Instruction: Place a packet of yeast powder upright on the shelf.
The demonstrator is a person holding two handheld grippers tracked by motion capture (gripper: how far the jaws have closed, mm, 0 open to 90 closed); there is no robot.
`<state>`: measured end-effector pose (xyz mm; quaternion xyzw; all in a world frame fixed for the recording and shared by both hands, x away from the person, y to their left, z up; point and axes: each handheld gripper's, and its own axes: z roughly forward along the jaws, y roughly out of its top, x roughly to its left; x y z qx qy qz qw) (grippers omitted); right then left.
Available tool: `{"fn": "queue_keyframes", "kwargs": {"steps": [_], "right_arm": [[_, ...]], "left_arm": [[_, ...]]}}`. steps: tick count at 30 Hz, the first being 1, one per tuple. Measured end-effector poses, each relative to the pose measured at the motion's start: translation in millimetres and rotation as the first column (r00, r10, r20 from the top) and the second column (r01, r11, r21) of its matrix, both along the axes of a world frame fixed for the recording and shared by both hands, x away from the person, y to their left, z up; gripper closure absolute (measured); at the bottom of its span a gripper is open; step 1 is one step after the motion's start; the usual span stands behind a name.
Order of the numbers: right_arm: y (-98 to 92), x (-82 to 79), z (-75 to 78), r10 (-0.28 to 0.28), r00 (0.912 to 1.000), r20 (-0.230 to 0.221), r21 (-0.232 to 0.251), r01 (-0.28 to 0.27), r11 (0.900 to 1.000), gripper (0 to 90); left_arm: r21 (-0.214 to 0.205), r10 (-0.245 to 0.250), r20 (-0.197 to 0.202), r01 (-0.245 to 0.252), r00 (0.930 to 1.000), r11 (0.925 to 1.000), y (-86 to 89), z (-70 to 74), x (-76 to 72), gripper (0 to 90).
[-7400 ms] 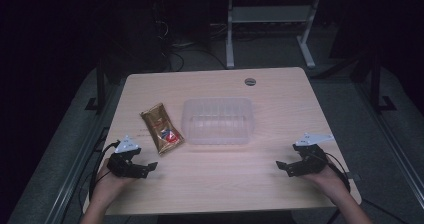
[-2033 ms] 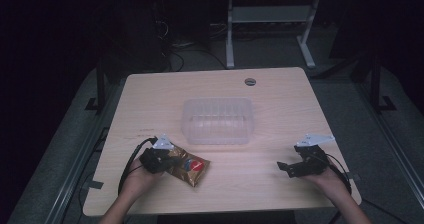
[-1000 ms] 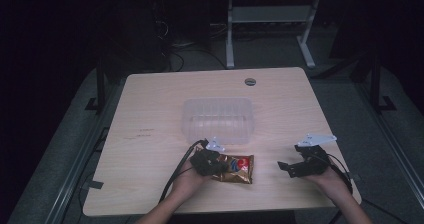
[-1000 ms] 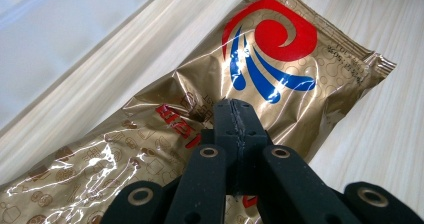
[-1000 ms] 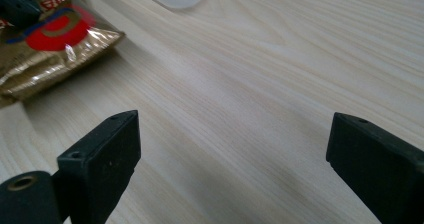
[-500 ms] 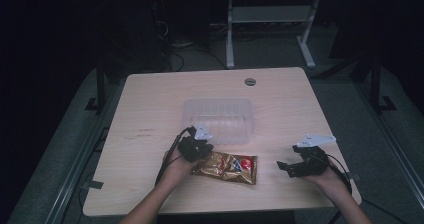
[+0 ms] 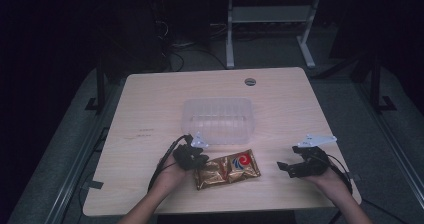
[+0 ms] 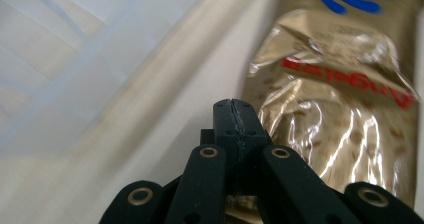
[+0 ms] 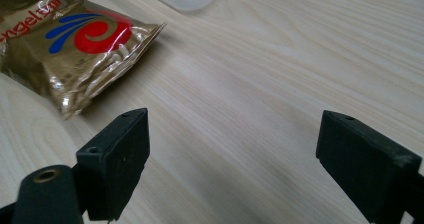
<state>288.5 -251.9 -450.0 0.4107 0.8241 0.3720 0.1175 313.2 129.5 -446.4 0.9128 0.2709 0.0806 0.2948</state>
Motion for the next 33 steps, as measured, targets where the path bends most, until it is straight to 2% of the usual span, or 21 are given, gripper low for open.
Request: {"fn": "queue_keyframes", "kwargs": {"steps": [3,5,8,10,13,16,19,23,24,27,29,32,33], "right_arm": [[0.7,0.5,0.5,0.011,0.9998,-0.016,0.013,-0.011,0.9999,13.6],[1.7,0.6,1.9,0.011,0.999,-0.043,0.026,-0.01,0.9996,13.6],[3.4,1.6,5.6,0.022,0.9985,-0.05,0.044,-0.019,0.9988,15.9],[4.4,2.2,8.4,0.032,0.9979,-0.056,0.054,-0.029,0.9981,15.9],[8.0,3.5,13.0,0.037,0.9973,-0.063,0.068,-0.033,0.9972,18.4],[13.6,5.1,17.8,0.046,0.9963,-0.073,0.091,-0.039,0.9951,18.7],[20.2,4.9,21.8,0.055,0.9948,-0.086,0.099,-0.046,0.994,18.8],[29.4,6.6,24.1,0.084,0.9931,-0.081,0.093,-0.077,0.9927,18.7],[31.5,7.6,24.3,0.091,0.9927,-0.079,0.091,-0.084,0.9923,18.8],[37.6,11.2,25.6,0.107,0.9902,-0.089,0.096,-0.098,0.9905,23.1],[42.6,13.9,26.8,0.112,0.9877,-0.109,0.097,-0.102,0.9901,26.3],[47.1,19.2,26.5,0.133,0.9814,-0.139,0.092,-0.121,0.9884,30.5],[48.4,20.0,26.9,0.131,0.9796,-0.152,0.091,-0.118,0.9888,32.1]], "left_arm": [[-0.009,-0.02,-0.018,0.02,0.9996,0.9998,3.2,-0.4,-10.5,89.8],[-0.016,-0.022,-0.019,0.022,0.9996,0.9996,6.8,3.1,-13.8,89.8],[-0.076,-0.002,-0.008,0.001,1.0,0.9971,13.5,14.4,-16.4,89.8],[-0.105,-0.012,-0.002,0.011,0.9999,0.9944,16.6,21.1,-22.6,89.8],[-0.118,-0.039,-0.019,0.036,0.9991,0.9924,17.5,23.7,-33.8,89.7],[-0.127,-0.062,-0.021,0.059,0.9979,0.9902,13.8,23.8,-38.4,89.7],[-0.127,-0.088,-0.02,0.085,0.9959,0.9882,4.6,22.7,-37.2,89.7],[-0.123,-0.119,-0.016,0.116,0.9928,0.9856,-17.0,18.1,-30.1,89.7],[-0.108,-0.136,-0.017,0.134,0.9905,0.9851,-23.0,16.8,-27.0,89.8],[-0.095,-0.157,-0.028,0.154,0.9872,0.9835,-35.5,11.8,-21.6,89.8],[-0.08,-0.171,-0.04,0.168,0.9844,0.9825,-43.4,8.0,-17.8,89.7],[-0.061,-0.174,-0.044,0.171,0.9838,0.9834,-53.1,2.1,-15.4,89.8],[-0.066,-0.163,-0.045,0.16,0.9857,0.985,-55.3,0.9,-15.5,89.8]]}}
